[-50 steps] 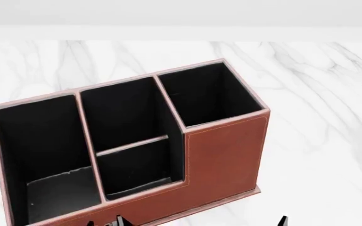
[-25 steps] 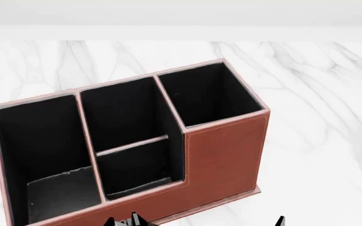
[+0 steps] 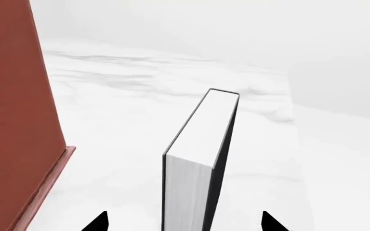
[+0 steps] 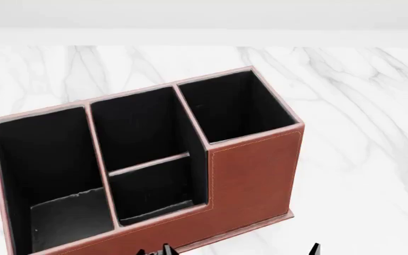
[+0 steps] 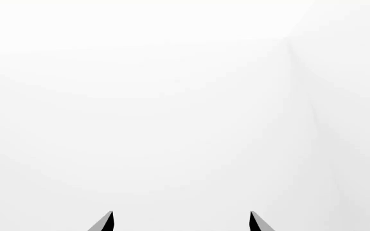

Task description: Pick up the book and place it in the back compartment of the caddy.

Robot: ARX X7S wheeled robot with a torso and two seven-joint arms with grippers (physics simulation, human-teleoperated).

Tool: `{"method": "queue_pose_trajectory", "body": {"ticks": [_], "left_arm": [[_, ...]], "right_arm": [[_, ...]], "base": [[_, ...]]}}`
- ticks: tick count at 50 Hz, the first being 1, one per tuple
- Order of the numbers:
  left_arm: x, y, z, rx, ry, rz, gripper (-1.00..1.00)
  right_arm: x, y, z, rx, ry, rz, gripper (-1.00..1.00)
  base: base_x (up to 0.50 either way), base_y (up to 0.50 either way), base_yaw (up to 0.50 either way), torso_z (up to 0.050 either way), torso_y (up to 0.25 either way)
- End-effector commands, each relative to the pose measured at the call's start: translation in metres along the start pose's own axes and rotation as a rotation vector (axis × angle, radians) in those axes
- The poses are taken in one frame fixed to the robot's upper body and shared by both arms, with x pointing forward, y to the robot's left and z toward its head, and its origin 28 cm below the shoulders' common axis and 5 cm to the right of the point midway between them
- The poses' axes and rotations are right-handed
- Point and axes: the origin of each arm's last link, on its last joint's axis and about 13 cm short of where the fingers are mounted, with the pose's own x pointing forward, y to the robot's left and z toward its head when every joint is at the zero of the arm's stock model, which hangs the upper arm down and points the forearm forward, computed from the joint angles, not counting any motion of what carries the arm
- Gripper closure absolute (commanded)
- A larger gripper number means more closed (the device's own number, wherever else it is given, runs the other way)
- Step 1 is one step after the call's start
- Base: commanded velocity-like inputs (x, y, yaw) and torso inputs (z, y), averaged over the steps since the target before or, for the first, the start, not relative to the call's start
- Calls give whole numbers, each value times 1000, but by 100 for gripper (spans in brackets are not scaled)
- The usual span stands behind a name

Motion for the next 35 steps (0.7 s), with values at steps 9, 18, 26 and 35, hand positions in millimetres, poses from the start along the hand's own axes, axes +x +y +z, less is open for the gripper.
{"method": "queue_pose_trajectory", "body": {"ticks": [9, 18, 26, 35], "left_arm": [[10, 3, 1, -3, -9, -7, -100], [14, 4, 1, -3, -3, -16, -100], [20, 4, 1, -4, 3, -28, -100], [25, 3, -4, -16, 16, -41, -100]], "right_arm": [[0, 0, 0, 3, 4, 3, -100], [0, 0, 0, 4, 0, 3, -100], [0, -1, 2, 7, -4, 0, -100], [-1, -1, 4, 9, -7, 0, -100]], "base": [[0, 0, 0, 0, 0], [0, 0, 0, 0, 0], [0, 0, 0, 0, 0], [0, 0, 0, 0, 0]]}}
